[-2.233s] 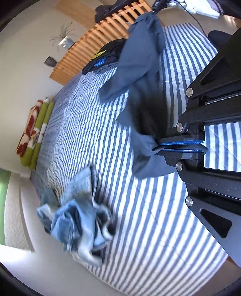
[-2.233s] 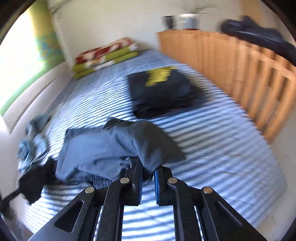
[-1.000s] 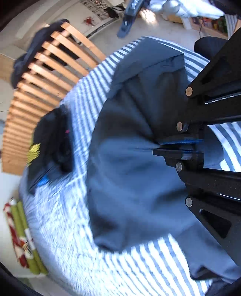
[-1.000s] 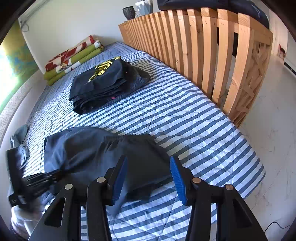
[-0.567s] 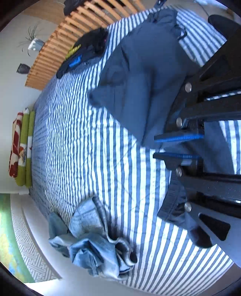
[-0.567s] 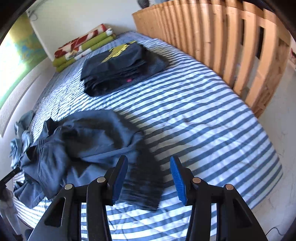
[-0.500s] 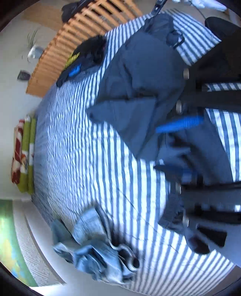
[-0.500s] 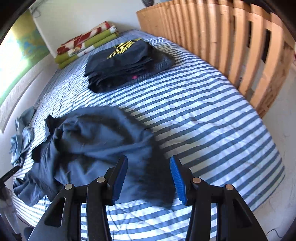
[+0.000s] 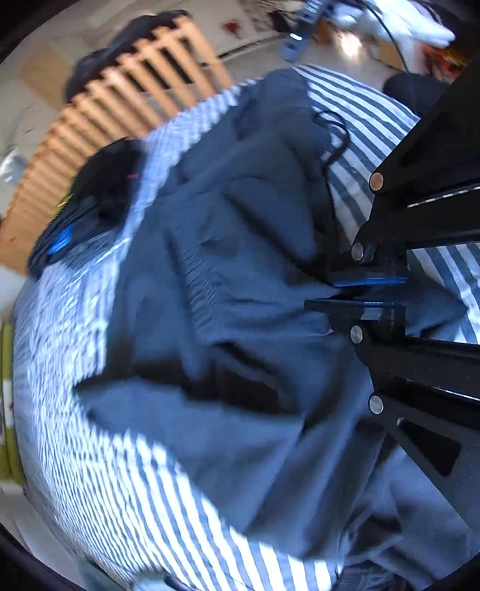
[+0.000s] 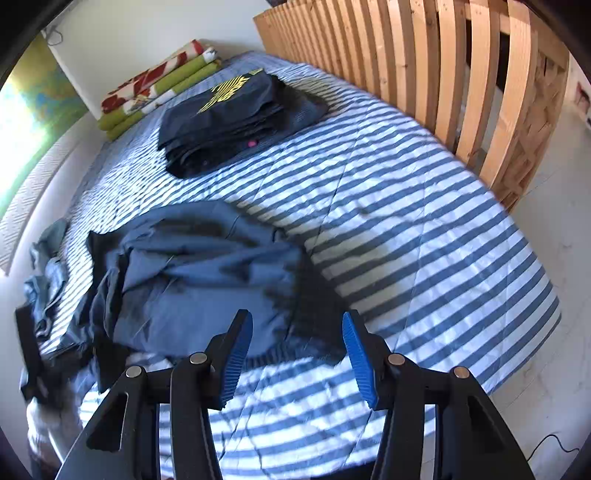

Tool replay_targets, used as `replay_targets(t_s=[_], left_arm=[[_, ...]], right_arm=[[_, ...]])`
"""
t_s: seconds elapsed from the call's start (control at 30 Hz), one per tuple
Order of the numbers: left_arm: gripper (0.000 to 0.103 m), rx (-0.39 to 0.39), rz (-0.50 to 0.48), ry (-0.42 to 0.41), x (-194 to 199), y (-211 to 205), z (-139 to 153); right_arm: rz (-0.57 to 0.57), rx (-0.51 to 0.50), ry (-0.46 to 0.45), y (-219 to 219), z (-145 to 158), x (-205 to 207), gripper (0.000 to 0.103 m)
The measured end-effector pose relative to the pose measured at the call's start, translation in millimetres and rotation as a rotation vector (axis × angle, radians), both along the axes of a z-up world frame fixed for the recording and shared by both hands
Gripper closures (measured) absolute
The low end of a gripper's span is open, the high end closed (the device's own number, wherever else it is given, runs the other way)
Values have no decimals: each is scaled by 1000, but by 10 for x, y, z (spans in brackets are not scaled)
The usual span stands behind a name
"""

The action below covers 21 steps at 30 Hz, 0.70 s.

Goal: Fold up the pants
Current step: 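Grasp the elastic pant cuff with the right tool while the left tool holds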

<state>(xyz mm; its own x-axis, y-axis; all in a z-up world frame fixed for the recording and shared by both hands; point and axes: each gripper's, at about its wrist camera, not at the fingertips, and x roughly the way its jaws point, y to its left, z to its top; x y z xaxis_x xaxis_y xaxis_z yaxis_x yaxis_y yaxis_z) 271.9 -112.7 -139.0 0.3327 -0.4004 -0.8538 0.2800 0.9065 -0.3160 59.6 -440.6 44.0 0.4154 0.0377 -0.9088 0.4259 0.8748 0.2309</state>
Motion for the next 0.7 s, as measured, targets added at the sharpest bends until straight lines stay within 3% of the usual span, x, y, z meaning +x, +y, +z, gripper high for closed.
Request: replay_targets(t_s=[0.17,0.27,0.37,0.4,0.43,0.5,0.57,0.7], left_arm=[[99,82,184,-148,28,822,547],[96,172,362,-192,122,1388,767],[70,190,449,-191,139,1825,843],[50,193,456,-189,95,1924,867],[40,198,461,-198,52,1962,889],[38,194,431,-228,-77,1910,934],[37,197,352,-227,-168,1847,921],[27,230,111,-249,-250,1030,758]], right_arm=[[108,59,33,255,-161,157,56],[153,81,47,408,-297,376,56],[128,39,24,410,-351,668,56],[101,12,-2,378,-332,759,56],[76,-26,-41,338,-292,851,56],[44,-67,-77,264,-238,976,56],[41,-18,-70,211,-227,1003,56],[48,27,-62,147,-193,831,56]])
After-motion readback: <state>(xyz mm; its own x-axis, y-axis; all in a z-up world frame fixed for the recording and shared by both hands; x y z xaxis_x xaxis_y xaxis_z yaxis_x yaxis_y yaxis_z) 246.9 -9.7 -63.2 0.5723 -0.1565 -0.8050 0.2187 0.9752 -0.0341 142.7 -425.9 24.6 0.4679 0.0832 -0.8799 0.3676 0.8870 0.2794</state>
